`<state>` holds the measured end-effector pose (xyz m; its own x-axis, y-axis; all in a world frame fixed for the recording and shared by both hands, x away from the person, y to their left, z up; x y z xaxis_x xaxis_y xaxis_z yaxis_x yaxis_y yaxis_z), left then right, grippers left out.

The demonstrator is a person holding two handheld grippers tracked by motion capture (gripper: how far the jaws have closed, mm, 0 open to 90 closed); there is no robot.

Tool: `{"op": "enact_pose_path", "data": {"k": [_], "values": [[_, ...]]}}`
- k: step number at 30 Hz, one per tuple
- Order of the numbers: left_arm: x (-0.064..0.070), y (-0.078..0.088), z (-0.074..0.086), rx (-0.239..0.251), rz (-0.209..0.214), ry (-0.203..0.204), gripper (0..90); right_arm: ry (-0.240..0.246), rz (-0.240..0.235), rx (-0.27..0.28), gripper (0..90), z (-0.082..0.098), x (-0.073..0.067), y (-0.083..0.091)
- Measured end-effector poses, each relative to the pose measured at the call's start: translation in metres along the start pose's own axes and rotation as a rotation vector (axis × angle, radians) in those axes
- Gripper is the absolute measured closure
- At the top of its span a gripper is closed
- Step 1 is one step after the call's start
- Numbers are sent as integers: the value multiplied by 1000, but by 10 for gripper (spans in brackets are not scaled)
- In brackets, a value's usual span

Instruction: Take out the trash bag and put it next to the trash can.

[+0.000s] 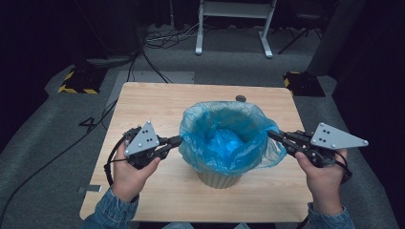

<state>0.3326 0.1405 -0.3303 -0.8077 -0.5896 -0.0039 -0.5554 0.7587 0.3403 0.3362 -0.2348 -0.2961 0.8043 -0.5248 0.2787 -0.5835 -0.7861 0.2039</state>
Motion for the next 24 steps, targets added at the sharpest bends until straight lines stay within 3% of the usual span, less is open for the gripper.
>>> {"op": "enact_pose_path", "data": {"k": [5, 11, 20, 24], "values": [[-5, 3, -12, 22, -14, -9, 900, 8, -22, -3, 900, -12, -1, -16], [-5, 2, -24, 30, -10, -18, 900, -16, -51, -7, 900, -19, -1, -33], [-2, -5, -31, 23, -3, -20, 900, -13, -141, -70, 899, -23, -23, -68], [-2, -8, -36, -8, -18, -36, 900, -26, -172, -76, 898, -25, -31, -81]]}}
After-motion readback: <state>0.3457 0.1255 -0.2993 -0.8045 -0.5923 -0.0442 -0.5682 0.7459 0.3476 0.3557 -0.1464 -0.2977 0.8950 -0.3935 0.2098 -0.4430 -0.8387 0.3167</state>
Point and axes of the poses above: each handheld gripper's, and its own axes: y roughly backward along the jaws, z roughly out of its underside, x roughly to its right, the point moved 3 cm from there along -y, roughly forward along the jaws, and after that the axes turned 6 degrees about y, right-handed, at the moved point
